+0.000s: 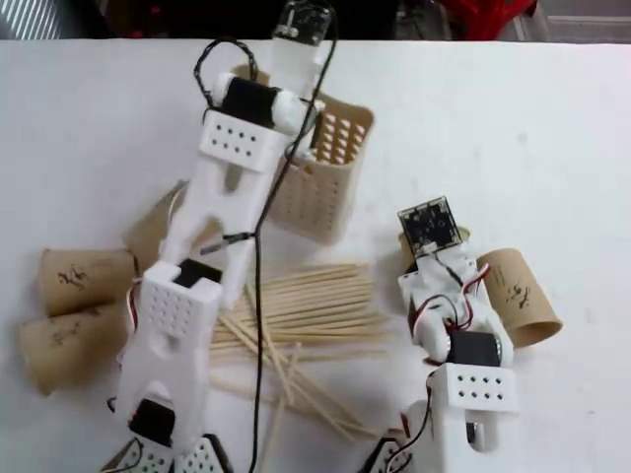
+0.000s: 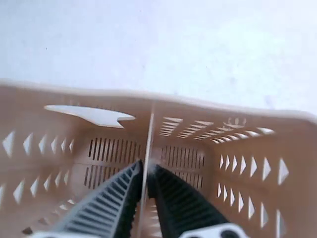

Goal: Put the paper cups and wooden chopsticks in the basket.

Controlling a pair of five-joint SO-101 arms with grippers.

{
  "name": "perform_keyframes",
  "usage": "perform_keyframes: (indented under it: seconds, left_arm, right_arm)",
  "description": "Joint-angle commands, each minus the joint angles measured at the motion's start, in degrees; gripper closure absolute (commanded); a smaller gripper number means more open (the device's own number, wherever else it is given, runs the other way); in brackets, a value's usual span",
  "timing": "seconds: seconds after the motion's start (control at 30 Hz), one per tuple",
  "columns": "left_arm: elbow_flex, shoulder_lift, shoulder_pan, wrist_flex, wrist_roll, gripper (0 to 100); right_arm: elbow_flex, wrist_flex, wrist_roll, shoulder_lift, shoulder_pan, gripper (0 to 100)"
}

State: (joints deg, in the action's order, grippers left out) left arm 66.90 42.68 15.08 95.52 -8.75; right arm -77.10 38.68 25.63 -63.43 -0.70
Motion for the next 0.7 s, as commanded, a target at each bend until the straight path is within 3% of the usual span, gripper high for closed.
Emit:
perform_keyframes:
  seconds: [0.0,0.4,0.67]
  left_arm:
    - [0.97,-1.36,0.75,-4.22,-9.32,98]
    - [0.88,-1.27,1.10,-4.04,-27.52,96]
    - [8.09,-1.45,0.40,-1.93,-29.63,83]
  right_arm:
    - [0.00,-0.92,0.70,-0.84,0.48,98.1]
    - [0.00,-0.92,0.70,-0.84,0.48,98.1]
    - [0.00,-0.92,0.70,-0.84,0.57,98.1]
